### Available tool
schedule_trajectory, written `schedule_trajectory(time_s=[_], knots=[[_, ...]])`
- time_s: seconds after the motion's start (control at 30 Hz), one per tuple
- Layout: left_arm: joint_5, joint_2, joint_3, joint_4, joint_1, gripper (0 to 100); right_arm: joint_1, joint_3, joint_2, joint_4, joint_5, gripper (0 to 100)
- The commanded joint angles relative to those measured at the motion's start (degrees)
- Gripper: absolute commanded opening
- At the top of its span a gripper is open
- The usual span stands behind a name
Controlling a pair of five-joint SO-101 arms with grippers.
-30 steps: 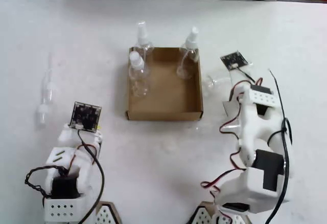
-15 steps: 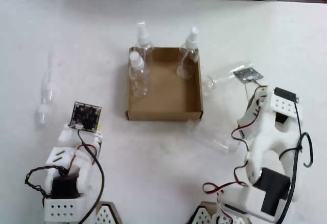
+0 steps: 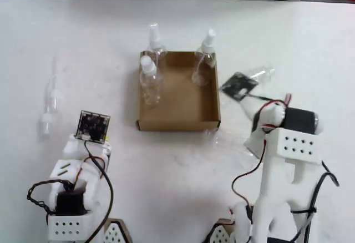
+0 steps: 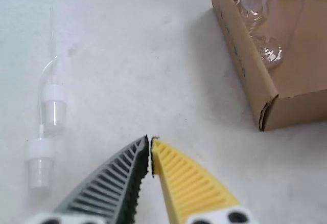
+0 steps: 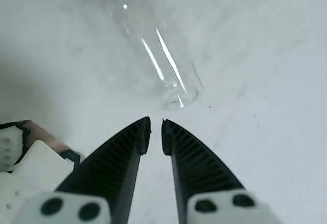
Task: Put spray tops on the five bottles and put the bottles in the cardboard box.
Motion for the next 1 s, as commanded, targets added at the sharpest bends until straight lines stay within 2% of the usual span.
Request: schedule_trajectory(time_s=[0.0, 0.1, 0.2, 0.43, 0.57, 0.73, 0.97], knots=[[-0.70, -0.13, -0.09, 0.35, 0.31, 2, -6.73, -1.23, -0.40, 1.19, 1.49, 8.6], [-0.70, -0.13, -0.09, 0.35, 0.31, 2, -10.77, 1.23, 1.98, -0.31, 3.87, 18.0], [-0.70, -0.13, -0.09, 0.35, 0.31, 2, -13.76, 4.84, 3.38, -3.21, 8.26, 23.0], [-0.70, -0.13, -0.09, 0.35, 0.31, 2, -15.69, 11.16, 4.26, -14.64, 9.58, 27.1], [-0.70, -0.13, -0.09, 0.35, 0.31, 2, -17.71, 13.89, 4.26, -16.92, 9.58, 31.0], [-0.70, -0.13, -0.09, 0.35, 0.31, 2, -20.70, 16.09, 4.26, -19.47, 9.58, 31.0], [-0.70, -0.13, -0.09, 0.35, 0.31, 2, -20.35, 18.46, 4.35, -24.13, 9.58, 31.2]])
